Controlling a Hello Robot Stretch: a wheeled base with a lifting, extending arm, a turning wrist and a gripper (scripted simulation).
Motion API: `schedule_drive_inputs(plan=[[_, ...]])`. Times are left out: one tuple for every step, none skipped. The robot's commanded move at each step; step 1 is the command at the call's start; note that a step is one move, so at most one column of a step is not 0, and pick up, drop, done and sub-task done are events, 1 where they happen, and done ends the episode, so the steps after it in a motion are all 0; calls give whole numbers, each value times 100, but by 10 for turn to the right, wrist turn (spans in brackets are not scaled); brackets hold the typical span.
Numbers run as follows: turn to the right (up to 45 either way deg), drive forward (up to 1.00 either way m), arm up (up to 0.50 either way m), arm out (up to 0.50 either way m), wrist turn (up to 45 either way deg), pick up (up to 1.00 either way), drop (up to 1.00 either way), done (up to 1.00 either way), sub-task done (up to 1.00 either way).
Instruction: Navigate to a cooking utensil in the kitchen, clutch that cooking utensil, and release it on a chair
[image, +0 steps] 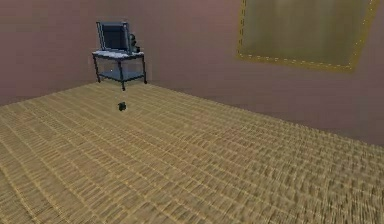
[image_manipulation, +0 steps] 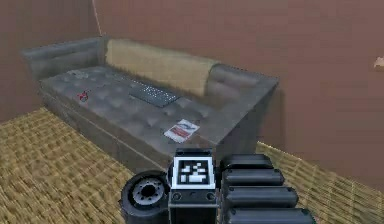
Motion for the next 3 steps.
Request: schedule_drive_inputs(plan=[[-450,0,0,0,0,0,0,0,0],[-180,0,0,0,0,0,0,0,0],[0,100,0,0,0,0,0,0,0]])
